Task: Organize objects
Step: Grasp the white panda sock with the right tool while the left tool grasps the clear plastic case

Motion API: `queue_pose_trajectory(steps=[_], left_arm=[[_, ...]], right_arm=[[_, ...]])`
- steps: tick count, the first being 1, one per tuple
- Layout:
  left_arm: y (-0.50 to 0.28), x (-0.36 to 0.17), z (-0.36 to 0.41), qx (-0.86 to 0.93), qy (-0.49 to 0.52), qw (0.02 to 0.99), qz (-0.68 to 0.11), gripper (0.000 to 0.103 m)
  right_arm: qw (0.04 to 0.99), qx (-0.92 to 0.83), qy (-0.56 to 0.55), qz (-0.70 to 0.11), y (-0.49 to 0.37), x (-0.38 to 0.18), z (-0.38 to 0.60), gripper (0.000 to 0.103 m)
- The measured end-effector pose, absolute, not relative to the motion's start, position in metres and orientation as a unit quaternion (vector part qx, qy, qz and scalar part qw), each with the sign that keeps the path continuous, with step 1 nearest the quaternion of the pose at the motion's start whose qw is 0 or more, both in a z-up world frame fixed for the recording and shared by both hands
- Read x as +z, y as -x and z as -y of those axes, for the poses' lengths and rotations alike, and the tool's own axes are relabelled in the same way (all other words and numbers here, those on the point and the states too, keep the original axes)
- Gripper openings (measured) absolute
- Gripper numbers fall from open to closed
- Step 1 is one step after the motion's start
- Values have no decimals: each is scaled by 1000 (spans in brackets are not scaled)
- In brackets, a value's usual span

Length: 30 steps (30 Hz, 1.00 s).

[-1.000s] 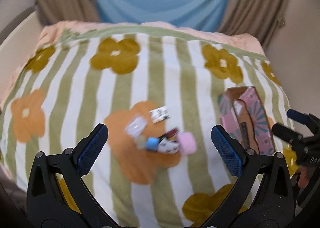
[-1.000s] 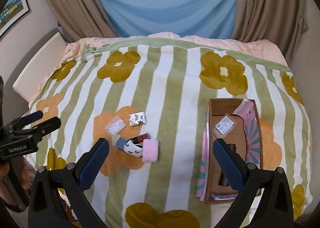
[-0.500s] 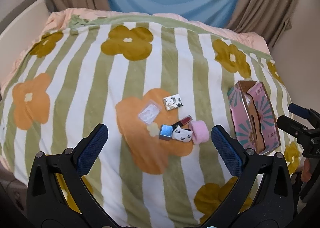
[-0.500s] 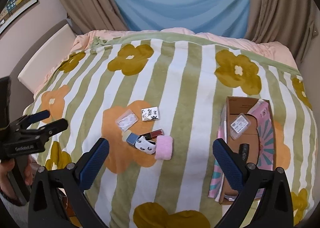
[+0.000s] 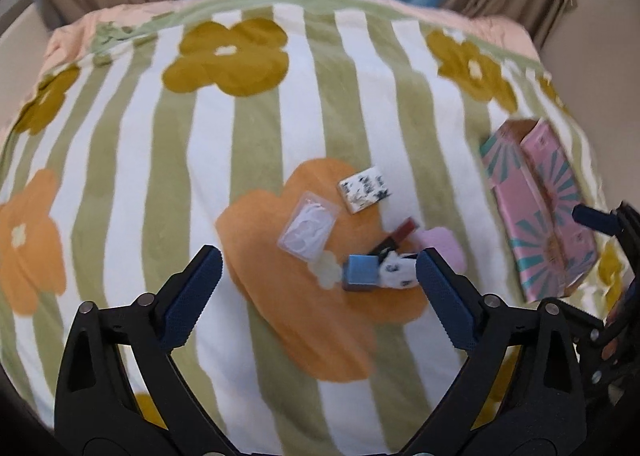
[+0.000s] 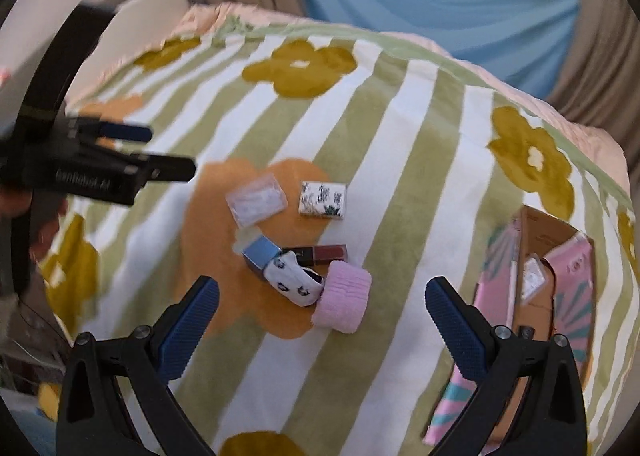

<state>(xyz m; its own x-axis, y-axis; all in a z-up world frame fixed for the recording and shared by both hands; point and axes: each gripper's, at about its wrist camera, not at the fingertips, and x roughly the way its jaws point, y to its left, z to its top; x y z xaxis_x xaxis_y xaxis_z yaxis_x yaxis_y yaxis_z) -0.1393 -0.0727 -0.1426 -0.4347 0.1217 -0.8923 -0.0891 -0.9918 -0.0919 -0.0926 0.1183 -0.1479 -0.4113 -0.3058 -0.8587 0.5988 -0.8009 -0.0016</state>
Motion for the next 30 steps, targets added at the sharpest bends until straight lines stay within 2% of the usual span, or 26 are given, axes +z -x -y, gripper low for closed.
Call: queue_pose_trajectory(steps=[8, 10, 13, 16, 18, 21, 26, 28, 30], left_arm=[[184, -230, 66, 828, 551, 102, -20, 93], [192, -247, 65, 824, 556, 108, -24, 84], [204, -274, 64, 817, 565, 113, -31, 82], [211, -293, 63, 811, 571, 120, -32, 82], [213, -302, 62, 808, 575, 123, -35, 81], [216, -312, 60, 803, 581, 129, -39, 73], [219, -317, 59, 802, 580, 135, -42, 69], [220, -317, 59, 803, 579, 136, -45, 58], [221, -317, 58, 802, 579, 139, -47, 56]], right_arm=[[293, -798, -465, -245, 100, -233, -88, 81], [301, -790, -463, -265, 101, -250, -80, 76], [313, -782, -458, -286, 100, -269, -70, 74], [326, -774, -454, -299, 100, -282, -61, 68], [334, -769, -451, -308, 100, -289, -55, 65], [344, -762, -450, -313, 102, -295, -50, 59], [352, -754, -448, -327, 106, -299, -42, 50], [355, -752, -448, -329, 108, -299, -41, 45], [358, -747, -449, -334, 108, -300, -39, 40]])
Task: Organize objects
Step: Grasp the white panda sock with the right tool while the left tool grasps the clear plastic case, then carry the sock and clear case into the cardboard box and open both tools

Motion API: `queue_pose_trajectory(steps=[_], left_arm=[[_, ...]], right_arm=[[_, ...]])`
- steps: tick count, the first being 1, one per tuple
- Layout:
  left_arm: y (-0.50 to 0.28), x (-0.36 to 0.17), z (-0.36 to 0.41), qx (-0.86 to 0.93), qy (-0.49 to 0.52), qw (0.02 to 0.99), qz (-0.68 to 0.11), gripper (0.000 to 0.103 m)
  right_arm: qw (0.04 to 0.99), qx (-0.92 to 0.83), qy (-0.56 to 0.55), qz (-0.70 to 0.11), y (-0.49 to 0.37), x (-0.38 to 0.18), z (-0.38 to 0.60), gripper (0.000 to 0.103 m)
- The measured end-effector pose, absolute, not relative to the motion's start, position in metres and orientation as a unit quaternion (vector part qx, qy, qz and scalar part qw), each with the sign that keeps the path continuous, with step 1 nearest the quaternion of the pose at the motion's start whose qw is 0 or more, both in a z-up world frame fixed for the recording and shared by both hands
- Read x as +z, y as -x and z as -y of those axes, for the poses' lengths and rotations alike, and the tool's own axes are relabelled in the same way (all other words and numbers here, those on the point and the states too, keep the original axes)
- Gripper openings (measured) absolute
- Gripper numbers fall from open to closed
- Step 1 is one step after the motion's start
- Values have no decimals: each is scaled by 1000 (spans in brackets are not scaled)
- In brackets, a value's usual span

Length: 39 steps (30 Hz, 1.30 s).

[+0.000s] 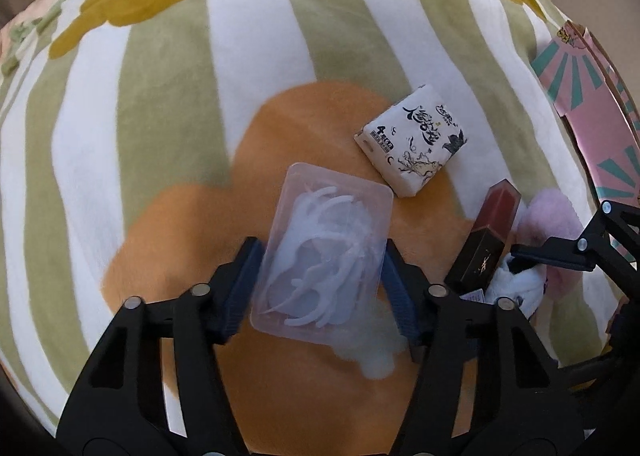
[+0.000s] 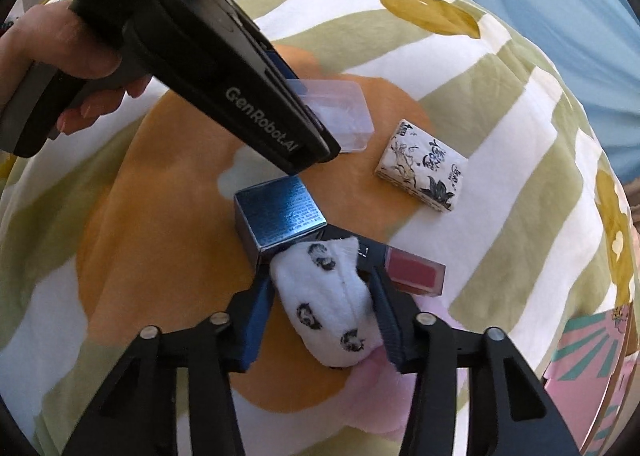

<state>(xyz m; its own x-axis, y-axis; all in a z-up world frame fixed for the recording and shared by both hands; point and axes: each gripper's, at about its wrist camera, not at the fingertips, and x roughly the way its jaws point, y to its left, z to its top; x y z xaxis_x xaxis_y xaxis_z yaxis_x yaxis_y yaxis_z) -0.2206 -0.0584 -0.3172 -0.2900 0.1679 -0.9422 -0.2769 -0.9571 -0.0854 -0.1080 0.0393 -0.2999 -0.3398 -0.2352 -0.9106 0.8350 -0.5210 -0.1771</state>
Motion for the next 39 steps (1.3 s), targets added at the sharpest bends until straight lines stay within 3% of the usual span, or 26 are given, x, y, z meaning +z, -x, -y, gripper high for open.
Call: queue_pose_trajectory(steps=[8, 17, 31, 39], left_arm=[[222, -314, 58, 803, 576, 147, -44, 53], [217, -286, 61, 815, 561, 140, -29, 53], [174, -182, 67, 846, 524, 96, 19, 53], [127, -124, 57, 853, 516, 48, 53, 53]], right_arm=[[360, -746, -451, -333, 104, -296, -41, 33], [346, -765, -478, -259, 116, -265, -52, 32], [255, -808, -526, -72, 132, -158, -90, 32], [214, -822, -527, -40, 107, -102, -121, 32]])
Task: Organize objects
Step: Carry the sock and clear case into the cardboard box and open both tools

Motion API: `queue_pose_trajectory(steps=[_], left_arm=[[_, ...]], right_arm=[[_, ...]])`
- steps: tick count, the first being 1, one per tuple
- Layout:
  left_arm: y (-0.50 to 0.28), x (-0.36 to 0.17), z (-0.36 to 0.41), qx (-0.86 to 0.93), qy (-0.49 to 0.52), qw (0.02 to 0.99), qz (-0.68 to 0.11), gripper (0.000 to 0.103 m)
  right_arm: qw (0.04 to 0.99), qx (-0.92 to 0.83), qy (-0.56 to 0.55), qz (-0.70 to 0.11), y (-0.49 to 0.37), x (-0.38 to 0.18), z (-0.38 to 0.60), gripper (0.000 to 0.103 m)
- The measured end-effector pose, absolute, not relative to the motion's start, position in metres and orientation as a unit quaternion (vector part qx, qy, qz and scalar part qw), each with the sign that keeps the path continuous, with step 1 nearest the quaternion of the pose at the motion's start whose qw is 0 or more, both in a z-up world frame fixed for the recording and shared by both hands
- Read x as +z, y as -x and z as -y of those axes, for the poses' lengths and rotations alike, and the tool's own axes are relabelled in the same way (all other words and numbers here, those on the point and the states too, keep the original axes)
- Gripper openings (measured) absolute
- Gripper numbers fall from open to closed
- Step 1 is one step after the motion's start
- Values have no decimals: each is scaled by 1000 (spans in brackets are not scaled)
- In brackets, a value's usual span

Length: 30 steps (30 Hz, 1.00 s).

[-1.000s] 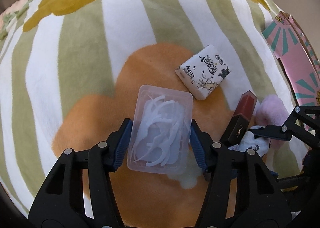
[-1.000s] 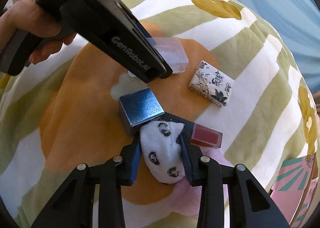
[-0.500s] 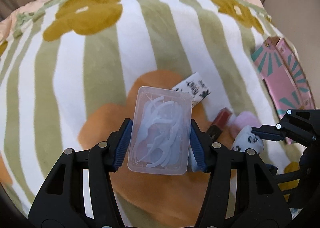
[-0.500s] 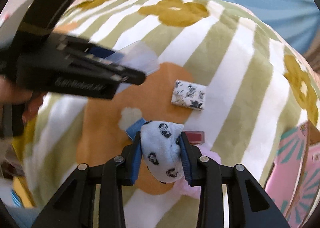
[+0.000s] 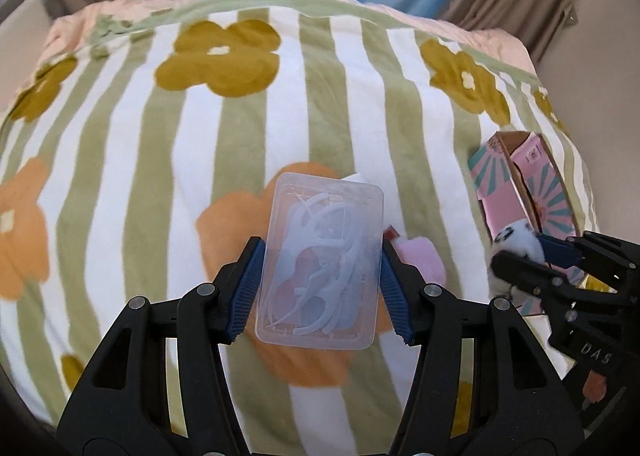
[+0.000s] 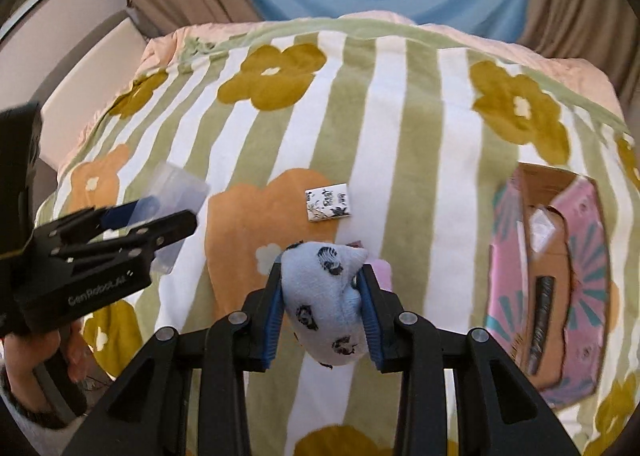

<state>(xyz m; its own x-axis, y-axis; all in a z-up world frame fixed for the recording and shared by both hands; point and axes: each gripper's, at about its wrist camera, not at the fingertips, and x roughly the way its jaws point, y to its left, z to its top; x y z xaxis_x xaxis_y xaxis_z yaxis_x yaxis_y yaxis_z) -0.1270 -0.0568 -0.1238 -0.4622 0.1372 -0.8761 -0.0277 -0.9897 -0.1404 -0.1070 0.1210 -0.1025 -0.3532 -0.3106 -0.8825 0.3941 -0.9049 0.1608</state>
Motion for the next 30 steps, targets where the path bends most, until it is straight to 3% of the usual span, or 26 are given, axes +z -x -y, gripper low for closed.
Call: queue_pose_trajectory(steps=[12, 30], left_arm=[[53, -69, 33, 856, 512, 16, 71, 53], [76, -16, -44, 876, 475, 77, 24, 53]], right_arm=[[207, -828, -520, -31, 65, -57, -157, 32], [154, -860, -486, 1, 65, -22, -244, 32]])
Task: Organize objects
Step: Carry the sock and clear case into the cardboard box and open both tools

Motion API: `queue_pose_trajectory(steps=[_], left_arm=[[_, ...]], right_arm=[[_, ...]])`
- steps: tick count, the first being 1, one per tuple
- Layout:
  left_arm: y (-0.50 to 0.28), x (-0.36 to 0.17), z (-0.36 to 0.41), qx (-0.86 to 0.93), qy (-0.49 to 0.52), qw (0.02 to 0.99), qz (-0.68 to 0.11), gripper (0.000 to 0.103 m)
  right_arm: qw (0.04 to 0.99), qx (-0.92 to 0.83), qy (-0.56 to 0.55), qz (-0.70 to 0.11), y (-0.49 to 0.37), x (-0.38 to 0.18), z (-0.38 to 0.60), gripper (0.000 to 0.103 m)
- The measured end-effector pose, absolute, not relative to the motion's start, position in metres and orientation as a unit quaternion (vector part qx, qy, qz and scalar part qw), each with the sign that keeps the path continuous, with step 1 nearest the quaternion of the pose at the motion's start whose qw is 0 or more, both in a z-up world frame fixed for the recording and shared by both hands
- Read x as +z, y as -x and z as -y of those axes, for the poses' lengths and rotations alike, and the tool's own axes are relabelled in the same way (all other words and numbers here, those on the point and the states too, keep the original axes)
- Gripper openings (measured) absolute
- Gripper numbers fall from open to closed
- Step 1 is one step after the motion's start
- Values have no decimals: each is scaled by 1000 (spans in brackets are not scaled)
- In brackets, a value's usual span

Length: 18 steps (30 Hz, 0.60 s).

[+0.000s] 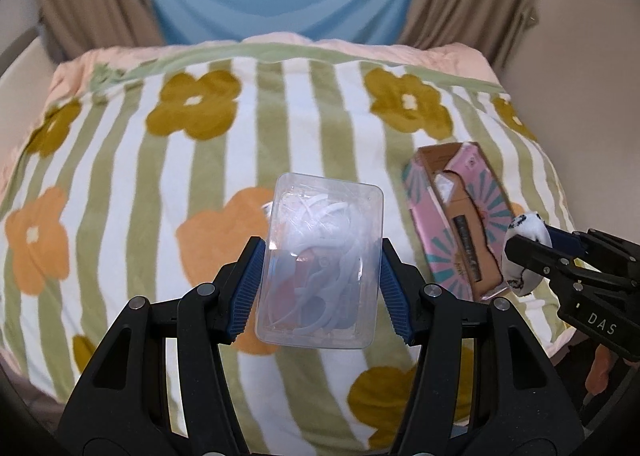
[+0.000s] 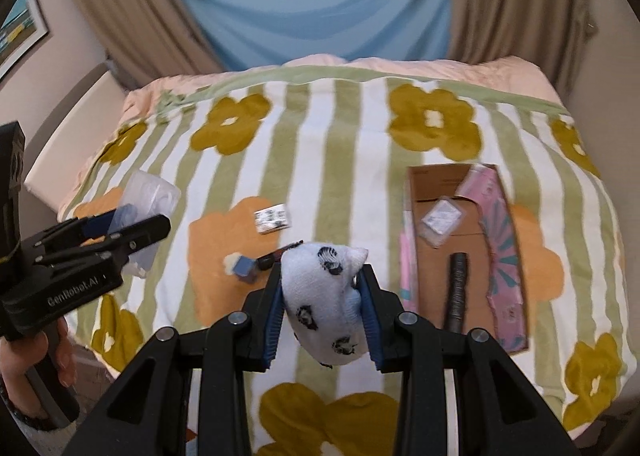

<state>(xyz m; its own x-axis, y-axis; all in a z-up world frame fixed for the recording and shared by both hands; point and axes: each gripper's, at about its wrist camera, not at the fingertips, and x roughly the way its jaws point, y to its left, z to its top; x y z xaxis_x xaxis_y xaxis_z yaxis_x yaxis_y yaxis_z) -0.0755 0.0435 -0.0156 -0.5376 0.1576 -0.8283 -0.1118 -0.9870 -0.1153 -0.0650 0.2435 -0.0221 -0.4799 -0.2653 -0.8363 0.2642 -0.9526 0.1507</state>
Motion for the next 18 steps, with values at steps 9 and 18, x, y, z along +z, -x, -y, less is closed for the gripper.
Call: queue_pose_trajectory(steps=[9, 18], left_arm=[[115, -15, -131, 868, 471, 155, 1, 53], [166, -54, -229, 839, 498, 220, -10, 53]], right_arm=[[79, -865, -495, 30, 76, -30, -324, 32], [38, -850, -524, 46, 99, -70, -383, 32]])
